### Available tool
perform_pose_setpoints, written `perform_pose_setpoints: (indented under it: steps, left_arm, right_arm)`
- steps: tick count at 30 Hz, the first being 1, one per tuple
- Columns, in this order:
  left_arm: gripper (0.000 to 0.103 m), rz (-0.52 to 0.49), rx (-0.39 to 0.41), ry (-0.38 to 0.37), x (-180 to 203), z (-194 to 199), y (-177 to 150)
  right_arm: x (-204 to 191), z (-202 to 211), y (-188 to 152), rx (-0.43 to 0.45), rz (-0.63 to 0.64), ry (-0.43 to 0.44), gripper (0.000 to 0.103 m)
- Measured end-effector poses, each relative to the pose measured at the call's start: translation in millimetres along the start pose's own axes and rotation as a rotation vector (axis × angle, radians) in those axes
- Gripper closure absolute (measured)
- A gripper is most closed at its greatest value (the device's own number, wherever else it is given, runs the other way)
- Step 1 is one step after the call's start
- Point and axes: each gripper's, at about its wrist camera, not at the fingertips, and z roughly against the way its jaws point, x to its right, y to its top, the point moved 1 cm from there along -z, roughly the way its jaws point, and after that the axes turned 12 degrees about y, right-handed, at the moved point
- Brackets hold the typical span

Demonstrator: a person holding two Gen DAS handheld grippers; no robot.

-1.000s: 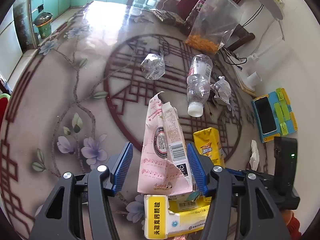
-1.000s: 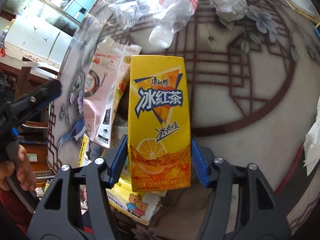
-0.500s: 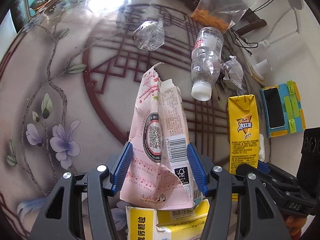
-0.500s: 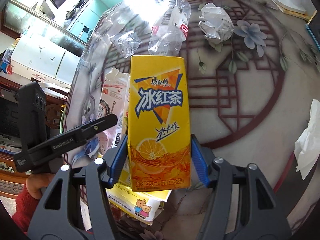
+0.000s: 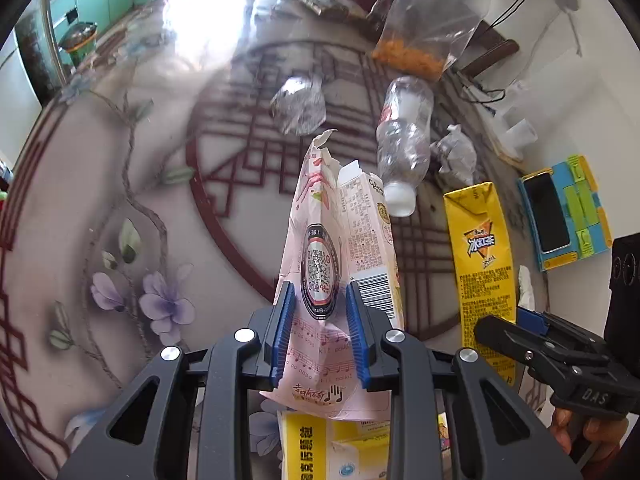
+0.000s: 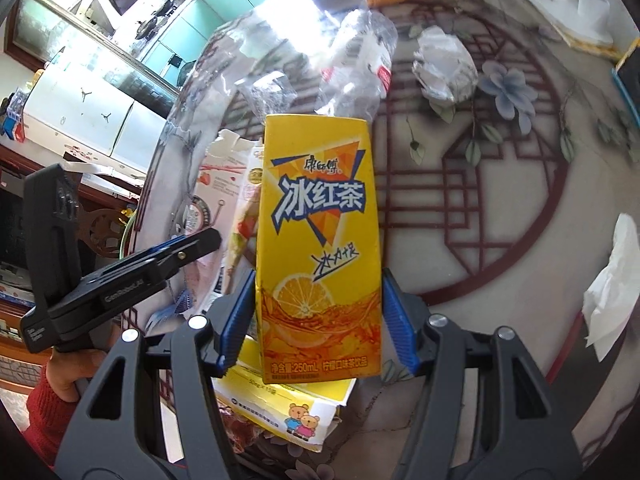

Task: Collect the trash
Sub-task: 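Carry the pink carton and yellow iced-tea carton in both grippers over the bucket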

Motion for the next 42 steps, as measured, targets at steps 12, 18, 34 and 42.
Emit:
perform_pose_setpoints:
  steps: [12, 18, 34, 42]
  left_arm:
    - [0.079, 0.021, 0.174, 0.007, -32, 74, 2]
    - [0.079, 0.046, 0.207, 0.038, -52, 86, 0]
    - [0.079, 0.125, 0.285, 0.107, -156, 121, -7]
    - [0.079, 0.142, 0.302, 0.113, -217, 132, -2]
  right_arm:
    - [-47, 26, 14, 0.064, 0.099, 0.017, 0.044]
    - [-73, 19, 23, 0.054, 0.145, 0.017, 0.044]
    - [-150, -20, 18, 0.051, 0.213, 0.01, 0.044]
    - [-186, -38, 13, 0.081, 0.195, -0.017, 0.044]
